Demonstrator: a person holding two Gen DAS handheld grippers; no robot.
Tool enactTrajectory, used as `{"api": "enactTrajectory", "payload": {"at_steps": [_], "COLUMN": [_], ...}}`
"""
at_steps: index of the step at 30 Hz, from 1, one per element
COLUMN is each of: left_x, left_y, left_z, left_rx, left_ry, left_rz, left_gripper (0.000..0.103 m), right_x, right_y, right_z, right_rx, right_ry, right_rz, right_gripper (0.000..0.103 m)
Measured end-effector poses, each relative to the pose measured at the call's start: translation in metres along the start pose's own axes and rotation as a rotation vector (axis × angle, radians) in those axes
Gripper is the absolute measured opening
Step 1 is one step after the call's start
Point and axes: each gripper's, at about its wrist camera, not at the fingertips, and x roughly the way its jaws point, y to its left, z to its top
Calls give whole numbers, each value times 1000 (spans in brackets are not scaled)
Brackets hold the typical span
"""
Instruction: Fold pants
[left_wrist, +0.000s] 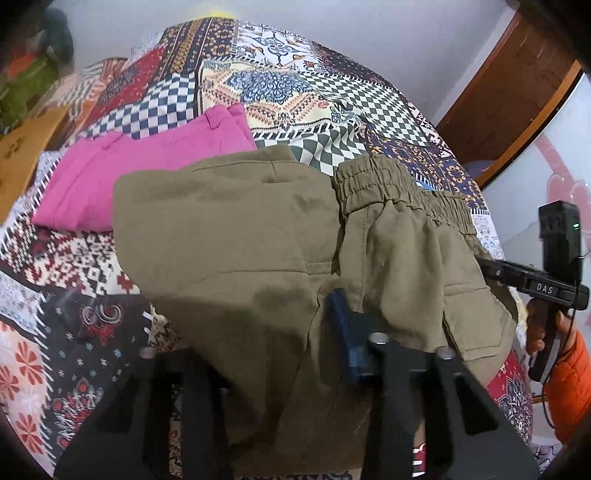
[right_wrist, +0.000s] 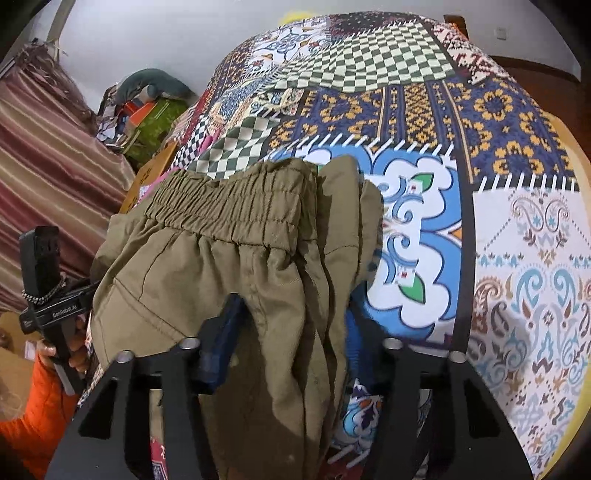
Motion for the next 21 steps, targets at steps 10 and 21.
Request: {"api": "enactTrajectory", "payload": {"at_steps": [10, 21], "left_x": [-30, -72], "left_y": [-16, -36], "left_z": [9, 17], "left_rx": [45, 102], "left_ry": [-88, -186], "left_rz": [50, 59], "left_gripper": [8, 5], "right_x": [-24, -53], "right_y": [25, 59], "right_z": [9, 25], "right_rx": [-101, -198], "right_ry": [-99, -196], "right_rz": [-61, -76], "right_gripper": [10, 8]}}
